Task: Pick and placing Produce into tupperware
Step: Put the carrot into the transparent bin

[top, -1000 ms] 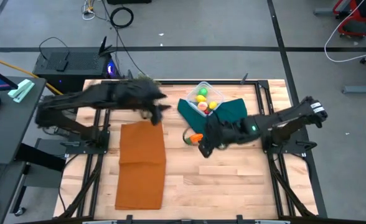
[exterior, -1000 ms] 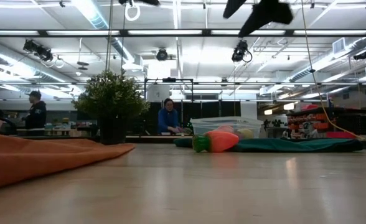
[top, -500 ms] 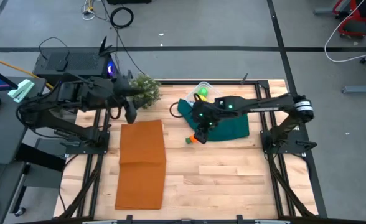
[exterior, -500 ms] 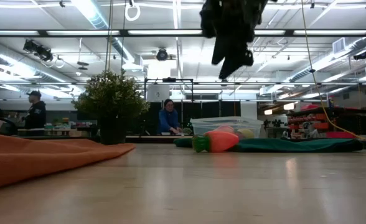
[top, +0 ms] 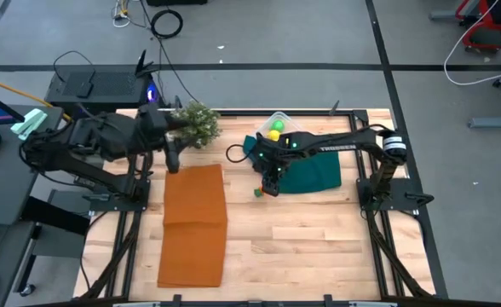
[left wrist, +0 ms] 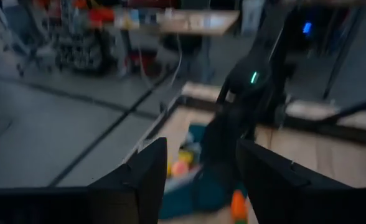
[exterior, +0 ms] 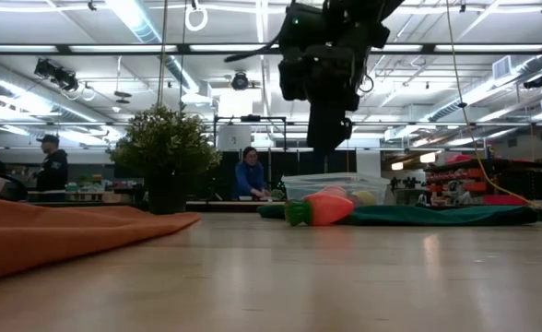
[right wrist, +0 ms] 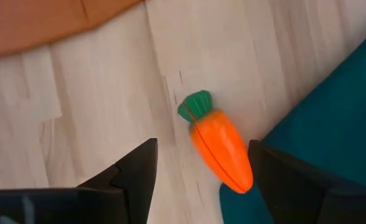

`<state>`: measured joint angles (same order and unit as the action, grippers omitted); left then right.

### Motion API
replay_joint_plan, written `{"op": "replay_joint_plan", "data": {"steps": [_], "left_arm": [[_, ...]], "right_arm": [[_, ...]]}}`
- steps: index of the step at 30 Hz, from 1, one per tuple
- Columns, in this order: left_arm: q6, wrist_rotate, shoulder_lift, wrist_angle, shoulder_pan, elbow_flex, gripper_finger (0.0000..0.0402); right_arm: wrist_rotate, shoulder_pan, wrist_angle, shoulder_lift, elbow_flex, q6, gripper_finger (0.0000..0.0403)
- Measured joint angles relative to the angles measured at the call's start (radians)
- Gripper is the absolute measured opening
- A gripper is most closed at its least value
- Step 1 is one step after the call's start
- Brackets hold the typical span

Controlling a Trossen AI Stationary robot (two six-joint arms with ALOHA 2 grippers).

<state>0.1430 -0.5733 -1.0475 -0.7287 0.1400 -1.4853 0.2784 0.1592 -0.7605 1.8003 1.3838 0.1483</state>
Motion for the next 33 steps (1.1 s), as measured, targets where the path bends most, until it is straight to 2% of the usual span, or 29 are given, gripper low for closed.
{"op": "replay_joint_plan", "data": {"steps": [4,8,14,24,33], "left_arm": [[-0.043,0.001,0.050,0.160,0.000,0.075,0.0184],[-0.034,0.001,0.083,0.233,-0.023,0.142,0.0175],[-0.015,0.001,0.100,0.263,-0.068,0.197,0.0174],[0.029,-0.028,0.099,0.315,-0.072,0.204,0.0172],[0.021,-0.059,0.112,0.332,-0.072,0.204,0.0172]], "right_arm": [[0.027,0.017,0.012,0.006,0.000,-0.035,0.0217],[0.040,0.018,0.014,0.003,0.002,-0.091,0.0217],[0.037,0.012,0.003,0.021,0.003,-0.229,0.0223],[-0.085,0.001,-0.061,0.076,0.054,-0.454,0.0248],[-0.091,-0.016,-0.115,0.144,0.063,-0.511,0.0250]]}}
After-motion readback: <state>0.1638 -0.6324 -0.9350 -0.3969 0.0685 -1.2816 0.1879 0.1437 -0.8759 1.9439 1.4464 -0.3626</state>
